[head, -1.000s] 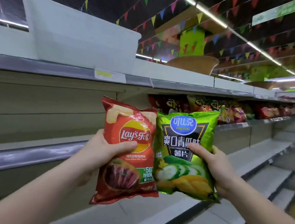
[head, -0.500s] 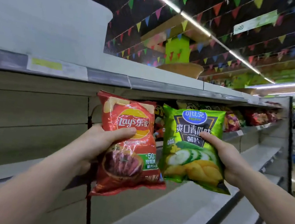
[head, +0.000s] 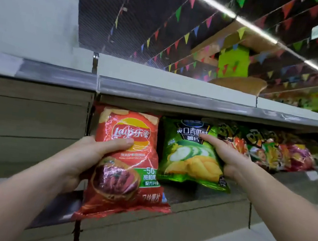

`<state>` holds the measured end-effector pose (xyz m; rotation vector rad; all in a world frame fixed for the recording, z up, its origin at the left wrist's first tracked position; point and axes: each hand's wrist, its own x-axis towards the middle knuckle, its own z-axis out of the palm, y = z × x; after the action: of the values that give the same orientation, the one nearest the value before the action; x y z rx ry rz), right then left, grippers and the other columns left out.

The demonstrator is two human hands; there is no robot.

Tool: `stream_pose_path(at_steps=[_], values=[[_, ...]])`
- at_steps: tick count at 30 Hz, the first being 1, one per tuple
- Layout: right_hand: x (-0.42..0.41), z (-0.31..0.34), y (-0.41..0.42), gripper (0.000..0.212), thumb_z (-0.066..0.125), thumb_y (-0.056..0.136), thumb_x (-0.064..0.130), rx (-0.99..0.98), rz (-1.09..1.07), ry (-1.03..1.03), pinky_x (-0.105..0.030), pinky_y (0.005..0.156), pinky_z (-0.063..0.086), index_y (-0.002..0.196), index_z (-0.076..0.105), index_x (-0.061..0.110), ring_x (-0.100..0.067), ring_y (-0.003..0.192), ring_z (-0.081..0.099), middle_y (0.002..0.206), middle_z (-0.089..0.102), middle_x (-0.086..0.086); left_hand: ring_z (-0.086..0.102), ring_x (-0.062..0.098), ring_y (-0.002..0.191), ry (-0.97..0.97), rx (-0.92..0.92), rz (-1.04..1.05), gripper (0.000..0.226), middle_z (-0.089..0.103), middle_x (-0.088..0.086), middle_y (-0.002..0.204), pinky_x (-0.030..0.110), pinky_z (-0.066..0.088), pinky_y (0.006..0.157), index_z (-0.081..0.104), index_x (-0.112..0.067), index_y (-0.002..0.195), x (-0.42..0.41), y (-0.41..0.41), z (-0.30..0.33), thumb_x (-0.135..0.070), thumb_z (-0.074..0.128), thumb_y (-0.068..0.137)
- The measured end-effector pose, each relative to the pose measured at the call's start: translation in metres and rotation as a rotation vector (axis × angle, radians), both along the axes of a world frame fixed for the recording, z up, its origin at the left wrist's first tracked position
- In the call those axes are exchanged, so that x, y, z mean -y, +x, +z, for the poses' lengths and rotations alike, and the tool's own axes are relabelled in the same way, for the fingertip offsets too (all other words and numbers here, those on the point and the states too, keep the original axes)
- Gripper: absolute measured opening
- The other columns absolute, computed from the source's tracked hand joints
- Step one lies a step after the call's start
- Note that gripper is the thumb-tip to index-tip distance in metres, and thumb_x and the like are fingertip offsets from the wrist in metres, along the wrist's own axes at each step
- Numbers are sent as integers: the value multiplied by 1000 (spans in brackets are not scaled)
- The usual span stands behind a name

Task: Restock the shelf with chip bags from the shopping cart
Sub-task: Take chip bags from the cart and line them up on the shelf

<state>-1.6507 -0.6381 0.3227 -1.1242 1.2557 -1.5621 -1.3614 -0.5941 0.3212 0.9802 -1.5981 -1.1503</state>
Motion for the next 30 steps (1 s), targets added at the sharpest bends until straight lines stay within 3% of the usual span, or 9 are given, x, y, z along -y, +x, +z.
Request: stream_pose_path(at_steps=[4,8,11,13,18,21,26,28,30], values=[[27,9,-22,33,72,77,37,-63,52,-34,-30,50,57,92,65,9,-21,51,67,65,71,-9,70,25,56,24,-38,108,49,74,16,81,31,58,52,65,-7,99,2,-26,5,-31,73,57],[42,9,-36,23,65,86,30,-141,97,-100,-24,47,54,80,59,9,-15,47,65,54,68,-3,71,27,57,37,-40,191,63,74,17,81,32,58,52,65,-5,101,0,-42,4,-35,81,47],[49,9,-43,25,61,88,30,-218,115,-116,-23,50,52,78,54,9,-17,58,63,66,66,-6,72,30,63,46,-21,220,86,74,18,84,35,59,56,64,-7,101,-1,-53,3,-39,92,27],[50,9,-45,27,61,89,30,-244,112,-125,-23,51,51,79,51,7,-17,64,61,74,63,-7,72,29,64,42,-23,242,67,74,16,84,36,58,63,63,-7,105,-1,-59,2,-34,81,46],[55,-8,-49,58,67,81,41,-255,101,-142,-37,82,53,122,51,3,-24,91,64,104,66,-11,71,27,60,41,-15,277,55,74,16,82,35,55,63,62,-7,104,3,-69,4,-30,74,55],[52,-18,-49,77,64,79,53,-311,38,-146,-32,92,47,138,44,8,-23,113,56,131,55,-9,72,26,61,43,-16,284,56,74,15,82,34,54,64,62,-8,104,4,-72,4,-31,74,55],[24,-19,-39,63,59,89,34,-655,-237,-296,-27,92,35,143,36,9,-25,124,47,139,48,-11,72,26,66,41,-50,288,63,75,13,85,37,55,68,61,-8,108,11,-70,1,-33,77,52],[3,-17,-27,62,61,88,23,-848,-378,-519,-25,99,30,143,35,12,-21,129,41,140,44,-8,72,25,67,47,-66,284,67,75,12,84,36,56,68,61,-8,109,13,-69,0,-34,77,49],[-18,-13,-7,53,62,87,18,-894,-305,-704,-17,95,30,137,43,15,-12,119,46,127,51,2,73,24,69,62,-88,283,75,75,12,86,36,57,66,60,-8,112,17,-67,-2,-36,79,45]])
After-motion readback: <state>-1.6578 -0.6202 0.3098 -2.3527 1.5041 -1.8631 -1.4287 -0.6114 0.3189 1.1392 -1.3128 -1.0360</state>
